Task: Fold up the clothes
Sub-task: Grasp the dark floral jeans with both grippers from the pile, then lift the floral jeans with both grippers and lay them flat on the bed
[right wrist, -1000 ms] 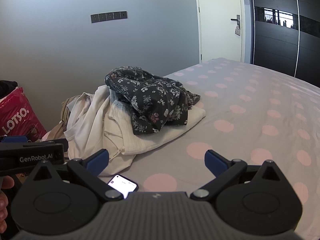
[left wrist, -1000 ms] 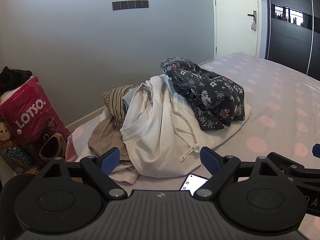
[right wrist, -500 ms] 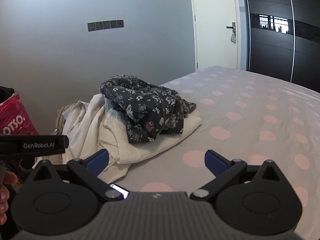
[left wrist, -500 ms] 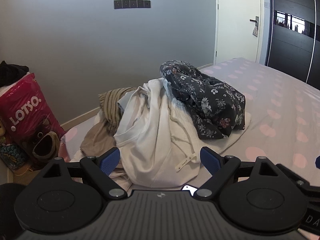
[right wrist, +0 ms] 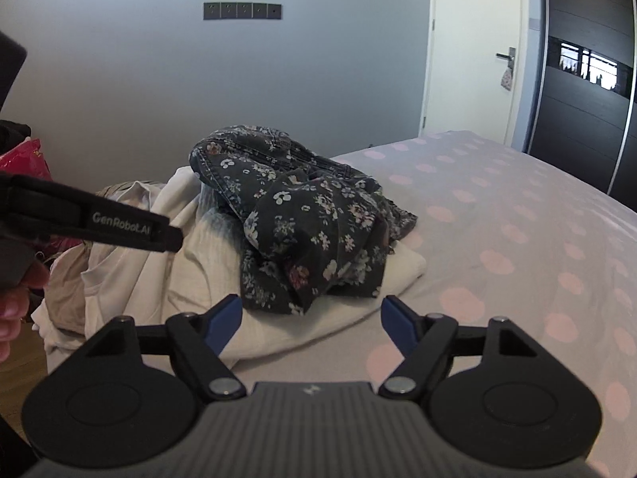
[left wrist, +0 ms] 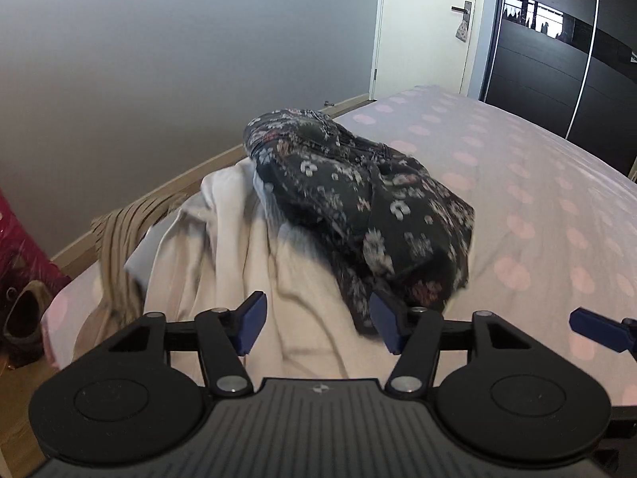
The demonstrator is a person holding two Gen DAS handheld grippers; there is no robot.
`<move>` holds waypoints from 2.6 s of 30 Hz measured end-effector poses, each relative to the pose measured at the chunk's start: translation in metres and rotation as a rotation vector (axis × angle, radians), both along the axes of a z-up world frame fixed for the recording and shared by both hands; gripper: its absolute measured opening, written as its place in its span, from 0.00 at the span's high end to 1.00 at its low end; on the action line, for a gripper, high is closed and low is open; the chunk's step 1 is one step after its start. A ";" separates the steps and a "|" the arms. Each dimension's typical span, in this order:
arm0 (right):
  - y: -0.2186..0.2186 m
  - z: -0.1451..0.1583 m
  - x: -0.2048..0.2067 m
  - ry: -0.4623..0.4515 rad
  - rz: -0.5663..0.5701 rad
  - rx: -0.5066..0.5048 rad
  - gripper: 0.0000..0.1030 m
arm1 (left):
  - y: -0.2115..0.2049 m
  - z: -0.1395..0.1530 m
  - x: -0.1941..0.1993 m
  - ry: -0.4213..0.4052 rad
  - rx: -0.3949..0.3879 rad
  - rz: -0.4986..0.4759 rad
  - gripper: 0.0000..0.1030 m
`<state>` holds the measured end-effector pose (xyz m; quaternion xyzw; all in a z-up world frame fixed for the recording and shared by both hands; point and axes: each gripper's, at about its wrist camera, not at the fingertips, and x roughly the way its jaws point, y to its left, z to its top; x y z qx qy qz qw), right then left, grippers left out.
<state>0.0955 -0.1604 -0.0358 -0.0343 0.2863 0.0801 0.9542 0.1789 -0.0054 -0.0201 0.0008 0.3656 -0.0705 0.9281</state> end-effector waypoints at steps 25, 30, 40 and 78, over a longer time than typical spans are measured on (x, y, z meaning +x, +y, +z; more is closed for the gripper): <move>-0.013 0.002 0.088 -0.029 -0.017 -0.080 0.99 | -0.011 0.006 0.067 -0.042 -0.225 -0.183 0.99; -0.038 0.051 0.041 -0.130 -0.092 -0.141 0.99 | -0.021 0.037 0.036 -0.132 -0.232 -0.266 1.00; -0.134 0.179 -0.109 -0.356 -0.351 -0.255 0.99 | -0.071 0.134 -0.068 -0.319 -0.344 -0.447 1.00; -0.301 0.010 -0.365 0.232 -0.560 -0.029 0.36 | -0.283 -0.066 -0.203 0.224 0.024 -0.978 0.46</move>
